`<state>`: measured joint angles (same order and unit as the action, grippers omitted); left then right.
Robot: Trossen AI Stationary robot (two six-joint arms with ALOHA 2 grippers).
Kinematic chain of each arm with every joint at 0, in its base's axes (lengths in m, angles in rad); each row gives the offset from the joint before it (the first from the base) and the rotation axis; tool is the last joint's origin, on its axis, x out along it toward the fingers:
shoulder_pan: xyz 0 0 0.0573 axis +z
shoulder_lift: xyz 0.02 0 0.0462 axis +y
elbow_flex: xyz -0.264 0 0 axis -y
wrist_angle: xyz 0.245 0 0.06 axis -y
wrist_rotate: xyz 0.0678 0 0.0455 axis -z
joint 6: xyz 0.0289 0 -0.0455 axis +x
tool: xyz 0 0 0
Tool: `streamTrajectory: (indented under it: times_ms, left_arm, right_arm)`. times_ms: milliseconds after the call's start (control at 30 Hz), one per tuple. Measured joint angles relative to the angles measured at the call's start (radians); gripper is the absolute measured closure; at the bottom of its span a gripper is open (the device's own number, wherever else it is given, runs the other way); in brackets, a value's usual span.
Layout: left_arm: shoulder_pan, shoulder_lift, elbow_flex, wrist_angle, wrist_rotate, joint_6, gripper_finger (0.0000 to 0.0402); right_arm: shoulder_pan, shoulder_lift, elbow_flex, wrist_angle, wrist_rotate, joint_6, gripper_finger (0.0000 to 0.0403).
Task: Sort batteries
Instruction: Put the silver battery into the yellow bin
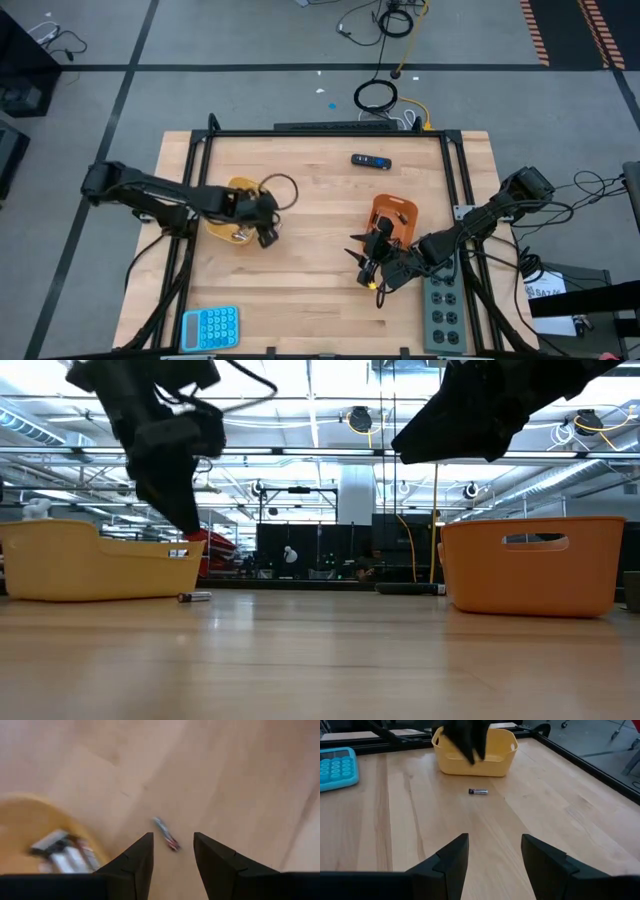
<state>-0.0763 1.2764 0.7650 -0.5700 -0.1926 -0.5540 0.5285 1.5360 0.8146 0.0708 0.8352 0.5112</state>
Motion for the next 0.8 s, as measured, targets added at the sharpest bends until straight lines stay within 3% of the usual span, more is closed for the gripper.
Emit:
streamTrajectory:
  times_ms: [100,367,800]
  left_arm:
    - [-0.036,0.084,0.0,0.036,0.061,-0.012,0.0252]
    - [-0.091,0.275,0.048,0.041,0.08,0.078,0.0252]
    - [-0.028,0.351,0.061,0.069,-0.003,0.084,0.0252]
  right_arm:
    - [-0.003,0.0,0.0,0.004,0.0,-0.007,0.0229]
    - [-0.016,0.0,0.0,0.009,-0.004,-0.047,0.0229]
    - [-0.034,0.0,0.0,0.015,-0.031,-0.121,0.0229]
